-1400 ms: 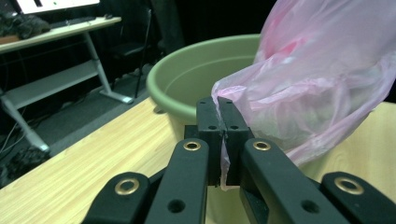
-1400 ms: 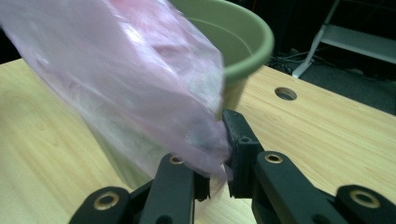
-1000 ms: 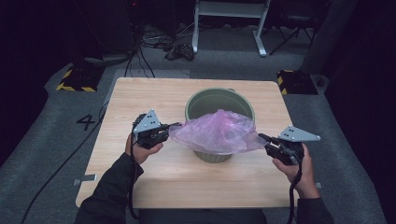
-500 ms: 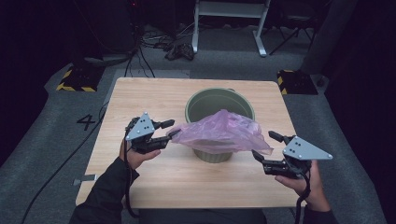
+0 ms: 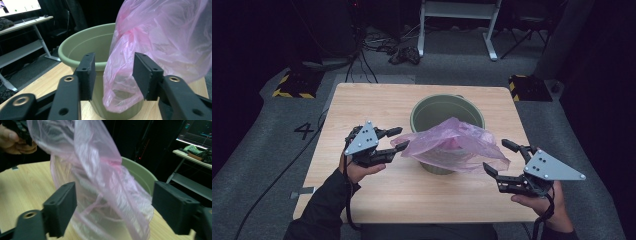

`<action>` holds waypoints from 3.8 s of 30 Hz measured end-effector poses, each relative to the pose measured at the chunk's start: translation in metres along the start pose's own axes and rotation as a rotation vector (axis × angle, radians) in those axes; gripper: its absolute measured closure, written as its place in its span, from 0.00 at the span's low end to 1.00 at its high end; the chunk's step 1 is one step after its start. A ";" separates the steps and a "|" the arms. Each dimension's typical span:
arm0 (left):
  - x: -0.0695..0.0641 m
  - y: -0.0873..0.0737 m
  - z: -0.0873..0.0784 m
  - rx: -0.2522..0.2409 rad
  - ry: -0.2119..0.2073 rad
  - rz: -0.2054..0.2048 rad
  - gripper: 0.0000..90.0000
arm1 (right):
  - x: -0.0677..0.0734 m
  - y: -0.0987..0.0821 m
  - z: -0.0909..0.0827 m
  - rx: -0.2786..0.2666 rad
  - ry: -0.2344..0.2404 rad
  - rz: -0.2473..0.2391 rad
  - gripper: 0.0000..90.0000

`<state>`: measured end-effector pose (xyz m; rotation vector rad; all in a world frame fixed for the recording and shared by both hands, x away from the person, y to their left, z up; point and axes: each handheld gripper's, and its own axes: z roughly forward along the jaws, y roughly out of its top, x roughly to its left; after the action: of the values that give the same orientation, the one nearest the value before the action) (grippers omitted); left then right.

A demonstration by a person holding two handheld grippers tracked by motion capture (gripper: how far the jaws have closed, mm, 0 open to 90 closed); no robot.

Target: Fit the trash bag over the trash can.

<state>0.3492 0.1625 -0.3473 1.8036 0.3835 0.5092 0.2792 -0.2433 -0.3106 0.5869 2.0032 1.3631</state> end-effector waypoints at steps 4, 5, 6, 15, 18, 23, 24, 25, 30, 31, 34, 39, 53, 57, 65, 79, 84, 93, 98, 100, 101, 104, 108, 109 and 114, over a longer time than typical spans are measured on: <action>0.001 0.003 0.004 0.014 -0.013 0.023 0.75 | -0.001 0.008 0.002 0.026 -0.028 -0.009 0.59; 0.002 0.003 0.005 0.018 -0.010 0.027 0.76 | -0.003 0.009 0.004 0.044 -0.038 -0.017 0.63; 0.003 0.003 0.007 0.019 -0.013 0.024 0.79 | -0.005 0.010 0.007 0.062 -0.038 -0.024 0.71; 0.011 0.001 0.020 0.047 -0.006 0.023 1.00 | -0.035 -0.002 0.044 0.151 -0.077 0.045 0.94; 0.016 -0.002 0.025 0.067 0.005 0.020 1.00 | -0.049 -0.010 0.055 0.162 -0.105 0.082 0.96; 0.026 -0.008 0.026 0.074 0.024 -0.007 1.00 | -0.067 -0.021 0.071 0.203 -0.141 0.129 0.99; 0.028 -0.009 0.026 0.077 0.025 -0.013 1.00 | -0.070 -0.022 0.072 0.209 -0.148 0.129 0.99; 0.030 -0.011 0.026 0.080 0.036 -0.015 1.00 | -0.073 -0.023 0.073 0.206 -0.151 0.141 1.00; 0.046 -0.023 0.020 0.093 0.073 -0.063 1.00 | -0.087 -0.027 0.074 0.218 -0.186 0.170 1.00; 0.049 -0.025 0.018 0.093 0.087 -0.070 1.00 | -0.089 -0.028 0.074 0.224 -0.193 0.174 1.00; 0.055 -0.031 0.012 0.087 0.102 -0.099 1.00 | -0.099 -0.034 0.073 0.234 -0.201 0.209 1.00; 0.038 -0.019 0.006 0.039 0.043 -0.065 0.57 | -0.095 -0.034 0.075 0.239 -0.171 0.207 1.00; 0.006 0.019 0.009 -0.038 -0.173 0.037 0.26 | -0.085 -0.014 0.084 0.240 -0.151 0.190 0.96; -0.002 0.024 0.014 0.010 -0.188 0.097 0.23 | -0.086 -0.012 0.086 0.250 -0.147 0.207 0.98; -0.003 0.021 0.031 0.112 -0.215 0.126 0.34 | -0.085 -0.011 0.092 0.266 -0.130 0.212 0.95; 0.015 0.012 0.025 0.044 -0.114 0.078 0.98 | -0.080 -0.013 0.091 0.265 -0.110 0.182 0.95; 0.027 0.009 0.022 0.034 -0.076 0.025 1.00 | -0.081 -0.012 0.093 0.277 -0.113 0.171 0.95; 0.062 -0.007 0.022 0.039 0.034 -0.146 1.00 | -0.086 -0.016 0.098 0.312 -0.122 0.168 0.98; 0.054 -0.004 0.014 0.003 -0.010 -0.104 0.71 | -0.084 -0.016 0.101 0.316 -0.121 0.170 0.99; 0.040 0.003 0.009 -0.002 -0.045 -0.043 0.59 | -0.084 -0.015 0.102 0.321 -0.130 0.166 0.99; 0.035 0.005 0.008 0.005 -0.057 -0.022 0.50 | -0.084 -0.014 0.102 0.321 -0.131 0.171 0.99; 0.012 0.011 0.005 0.017 -0.074 0.063 0.32 | -0.083 -0.013 0.101 0.321 -0.128 0.171 0.99; -0.021 0.017 0.006 0.039 -0.144 0.189 0.22 | -0.083 -0.012 0.101 0.324 -0.129 0.169 0.99; -0.027 0.018 0.007 0.051 -0.146 0.211 0.21 | -0.083 -0.012 0.101 0.325 -0.128 0.172 0.99; -0.039 0.018 0.023 0.106 -0.171 0.265 0.21 | -0.083 -0.012 0.101 0.328 -0.127 0.173 0.99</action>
<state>0.3282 0.1190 -0.3416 1.9966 0.0534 0.5202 0.4096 -0.2378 -0.3269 0.9899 2.1241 1.0663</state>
